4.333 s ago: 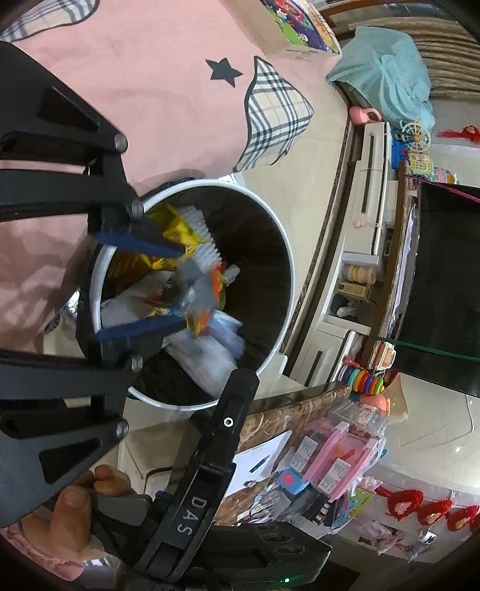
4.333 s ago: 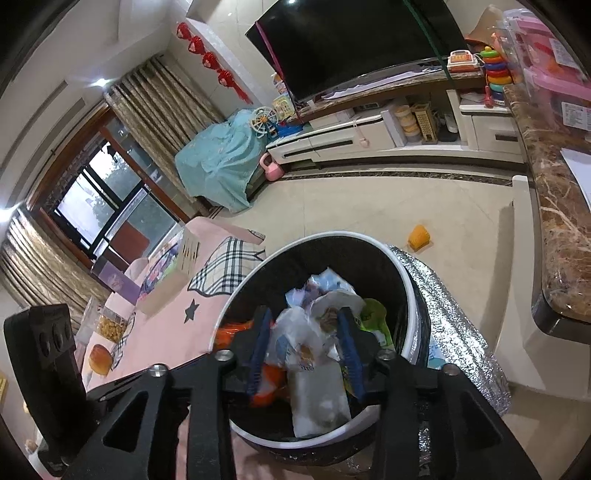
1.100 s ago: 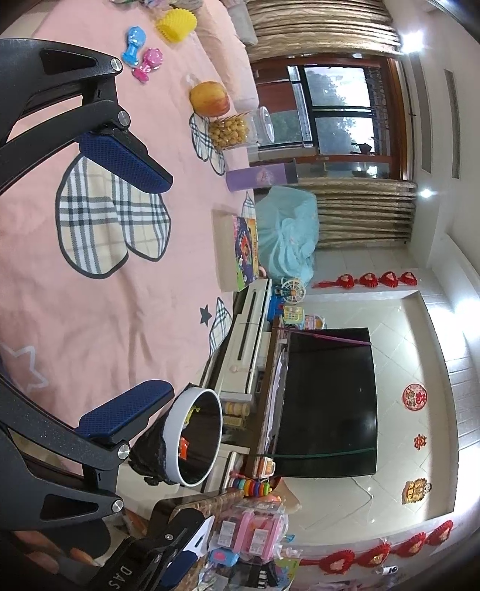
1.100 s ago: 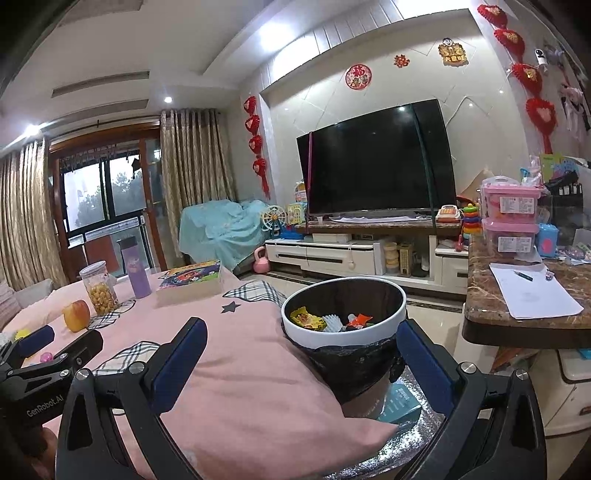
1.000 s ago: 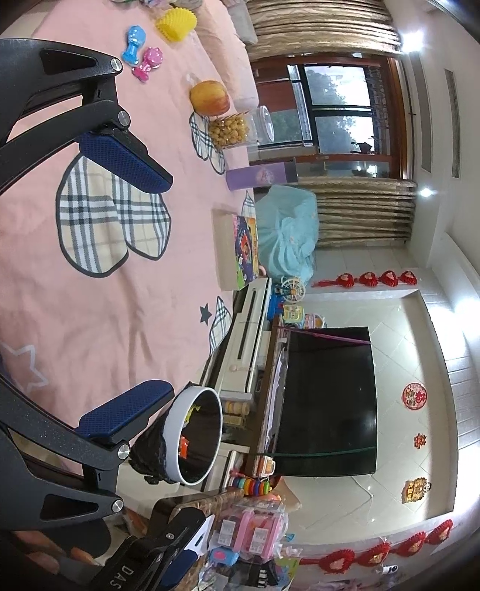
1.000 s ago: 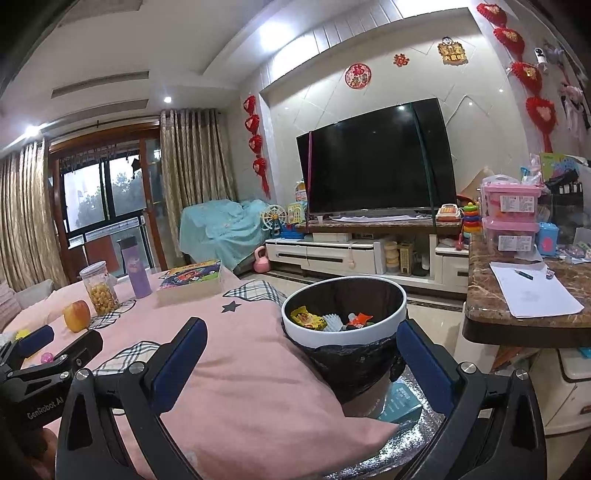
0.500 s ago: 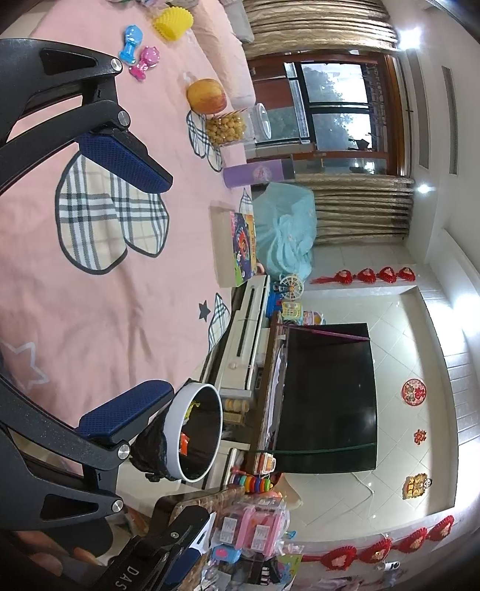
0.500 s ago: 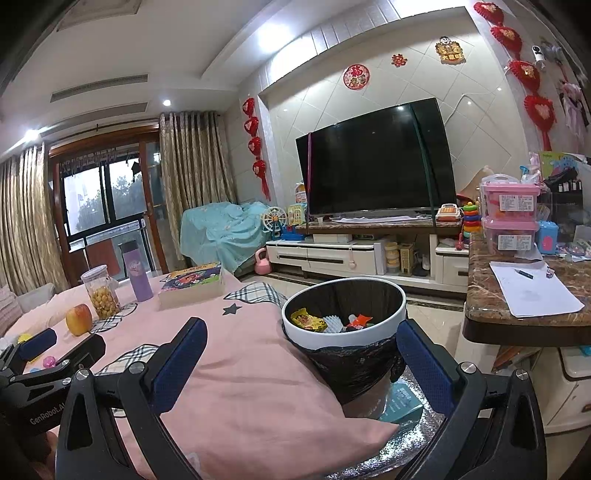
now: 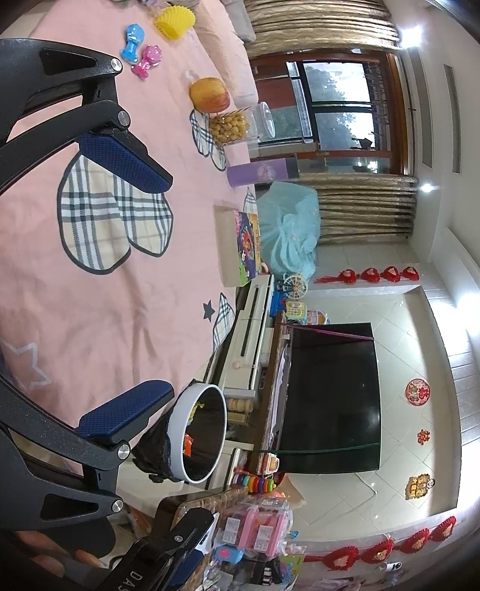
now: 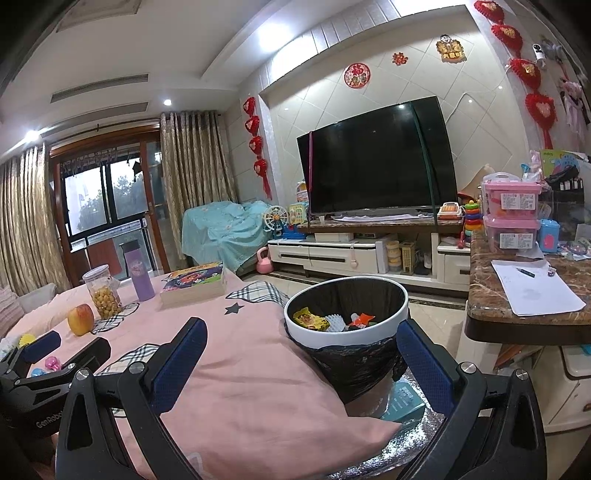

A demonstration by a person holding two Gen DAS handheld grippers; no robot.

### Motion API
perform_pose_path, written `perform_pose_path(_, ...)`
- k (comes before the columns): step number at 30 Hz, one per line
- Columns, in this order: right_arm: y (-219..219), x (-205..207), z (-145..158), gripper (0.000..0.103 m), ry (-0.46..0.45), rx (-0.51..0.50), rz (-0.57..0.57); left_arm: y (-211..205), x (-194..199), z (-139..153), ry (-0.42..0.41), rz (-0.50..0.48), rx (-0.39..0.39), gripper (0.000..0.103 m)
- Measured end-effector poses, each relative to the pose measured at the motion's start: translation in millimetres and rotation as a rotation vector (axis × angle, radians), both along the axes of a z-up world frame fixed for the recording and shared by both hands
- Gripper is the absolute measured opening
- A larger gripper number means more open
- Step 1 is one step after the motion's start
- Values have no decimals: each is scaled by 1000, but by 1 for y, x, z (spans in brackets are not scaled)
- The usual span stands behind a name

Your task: Collect trash

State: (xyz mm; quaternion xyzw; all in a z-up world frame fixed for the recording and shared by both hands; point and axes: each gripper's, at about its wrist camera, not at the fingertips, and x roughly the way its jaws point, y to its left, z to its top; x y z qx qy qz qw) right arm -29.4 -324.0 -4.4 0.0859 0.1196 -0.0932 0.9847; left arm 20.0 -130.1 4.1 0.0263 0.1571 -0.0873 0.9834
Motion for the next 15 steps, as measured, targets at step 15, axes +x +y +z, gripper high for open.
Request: perform_pose_path(15,4,1,-3,103,9,12,11,0,6,-4,17,1,9,103)
